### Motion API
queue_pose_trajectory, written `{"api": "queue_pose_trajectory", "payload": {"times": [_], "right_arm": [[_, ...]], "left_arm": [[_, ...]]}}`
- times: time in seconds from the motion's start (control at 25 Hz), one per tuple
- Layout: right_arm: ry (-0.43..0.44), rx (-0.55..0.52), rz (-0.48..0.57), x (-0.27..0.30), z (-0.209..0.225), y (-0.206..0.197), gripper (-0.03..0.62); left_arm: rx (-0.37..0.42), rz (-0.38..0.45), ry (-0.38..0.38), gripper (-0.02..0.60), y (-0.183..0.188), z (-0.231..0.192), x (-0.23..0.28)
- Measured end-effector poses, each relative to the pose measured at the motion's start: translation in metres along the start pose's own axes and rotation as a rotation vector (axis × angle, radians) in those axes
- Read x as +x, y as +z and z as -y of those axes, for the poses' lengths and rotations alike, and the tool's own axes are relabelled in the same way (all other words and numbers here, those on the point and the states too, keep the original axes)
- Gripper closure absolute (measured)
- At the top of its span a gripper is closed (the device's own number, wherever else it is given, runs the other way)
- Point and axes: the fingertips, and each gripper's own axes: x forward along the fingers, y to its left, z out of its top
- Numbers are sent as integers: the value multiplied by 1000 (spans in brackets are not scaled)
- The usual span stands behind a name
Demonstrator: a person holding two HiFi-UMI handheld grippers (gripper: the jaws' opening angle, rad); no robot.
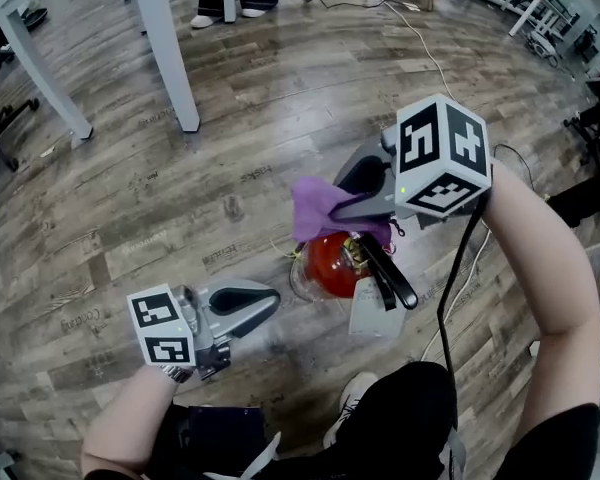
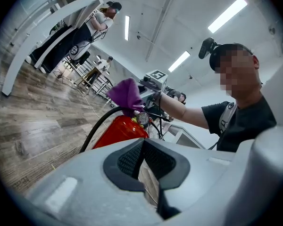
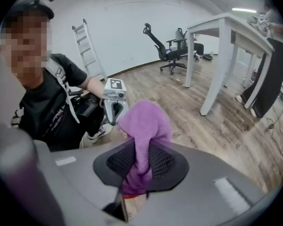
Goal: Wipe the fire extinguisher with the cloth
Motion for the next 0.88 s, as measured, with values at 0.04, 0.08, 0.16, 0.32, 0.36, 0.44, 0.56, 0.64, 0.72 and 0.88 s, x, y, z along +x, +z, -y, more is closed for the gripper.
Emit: {"api": "queue_pose_trajectory", "payload": {"times": [0.04,0.08,0.16,0.32,0.36,0.44,0.56,0.64,0.72,0.88], "right_arm": [[-2,26,15,3,8,2,523],[-5,46,24,6,15,3,523],[-4,77,34,8,22,3,523],[4,64,48,2,8,1,525],[11,48,49,-2,-1,0,525],[13,7,50,-14,-21,-3,525],[-8,-56,61,-34,-55,-7,525],[-22,-99,35,-45,-80,-12,525],[-37,-127,6,-53,-103,-19,525],[-51,-132,-43,-67,-140,-35,525]], "left_arm": [[0,2,1,580,0,0,-1],[-2,5,3,580,0,0,-1],[-5,9,5,580,1,-1,-3],[-11,10,7,580,-2,-3,-5],[-12,13,8,580,-2,-4,-4],[-8,21,11,580,1,-6,-3],[-11,17,10,580,2,-6,0],[-14,8,6,580,0,-6,2],[-17,8,7,580,-1,-7,3],[-33,15,7,580,-1,-8,7]]}}
